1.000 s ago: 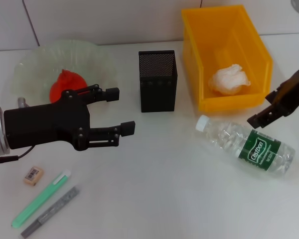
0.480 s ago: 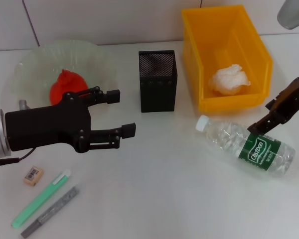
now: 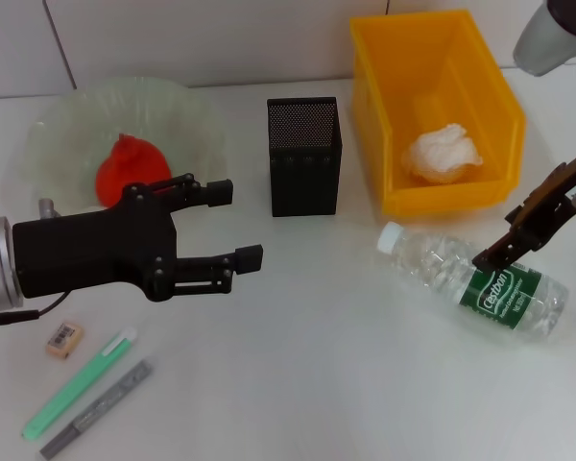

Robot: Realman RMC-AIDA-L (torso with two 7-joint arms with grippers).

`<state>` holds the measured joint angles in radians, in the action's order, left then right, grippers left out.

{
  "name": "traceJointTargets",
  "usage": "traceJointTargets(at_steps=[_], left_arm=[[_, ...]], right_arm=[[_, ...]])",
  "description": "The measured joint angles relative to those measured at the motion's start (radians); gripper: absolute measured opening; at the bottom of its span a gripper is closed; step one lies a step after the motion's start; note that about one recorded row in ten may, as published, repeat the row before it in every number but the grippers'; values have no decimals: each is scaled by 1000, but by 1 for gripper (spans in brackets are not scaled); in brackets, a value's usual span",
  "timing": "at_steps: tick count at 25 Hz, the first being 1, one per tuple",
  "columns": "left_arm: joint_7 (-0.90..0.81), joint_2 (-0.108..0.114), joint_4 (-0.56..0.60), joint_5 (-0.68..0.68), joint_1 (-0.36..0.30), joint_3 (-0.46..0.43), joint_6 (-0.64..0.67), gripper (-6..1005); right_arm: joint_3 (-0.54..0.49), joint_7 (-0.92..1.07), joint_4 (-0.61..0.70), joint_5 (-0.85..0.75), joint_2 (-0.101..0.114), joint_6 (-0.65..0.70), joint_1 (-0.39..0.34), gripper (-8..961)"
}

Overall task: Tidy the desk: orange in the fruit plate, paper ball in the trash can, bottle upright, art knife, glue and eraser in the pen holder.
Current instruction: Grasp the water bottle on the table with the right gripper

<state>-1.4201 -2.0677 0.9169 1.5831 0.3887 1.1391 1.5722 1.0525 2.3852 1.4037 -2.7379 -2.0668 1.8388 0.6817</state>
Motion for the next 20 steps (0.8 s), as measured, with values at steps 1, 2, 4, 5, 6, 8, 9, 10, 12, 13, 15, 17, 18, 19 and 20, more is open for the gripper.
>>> traceJointTargets(at_steps=[1,2,4,5,6,8,9,10,12,13,15,17,18,19,20], left_arm=[[5,0,-6,0,0,1,0,855],[6,0,-9,0,0,1,0,855],[6,0,-12,0,1,1,0,855],[6,0,-12,0,1,1,0,855],[6,0,-15,0,4,1,0,855],[6,0,-17,0,7,1,0,855],[6,0,-17,0,7,1,0,855],[6,0,-17,0,7,1,0,855],[6,0,-17,0,7,1,0,855],[6,0,-17,0,7,1,0,855],[6,0,-17,0,7,1,0,855],[6,0,-17,0,7,1,0,855],[6,0,-18,0,7,1,0,855],[6,0,-18,0,7,1,0,855],[6,0,-18,0,7,1,0,855]], right_arm=[[0,0,-18,0,-1,-8,2,819],[0,0,-18,0,-1,-8,2,819],[1,-1,-39,0,-1,-23,4,818],[1,-1,-39,0,-1,-23,4,818],[2,-3,-55,-1,-1,-33,4,818],[3,-5,-62,-1,-1,-37,5,818],[9,-10,-78,-4,-1,-47,6,818],[9,-10,-78,-4,-1,-47,6,818],[16,-13,-94,-11,-1,-56,8,818],[19,-13,-102,-16,-1,-59,10,818],[24,-13,-117,-20,-1,-64,14,818],[25,-14,-128,-24,-1,-67,18,818],[26,-14,-129,-25,-1,-69,18,818],[27,-14,-130,-27,-1,-71,18,817],[27,-14,-130,-27,-1,-71,18,817]])
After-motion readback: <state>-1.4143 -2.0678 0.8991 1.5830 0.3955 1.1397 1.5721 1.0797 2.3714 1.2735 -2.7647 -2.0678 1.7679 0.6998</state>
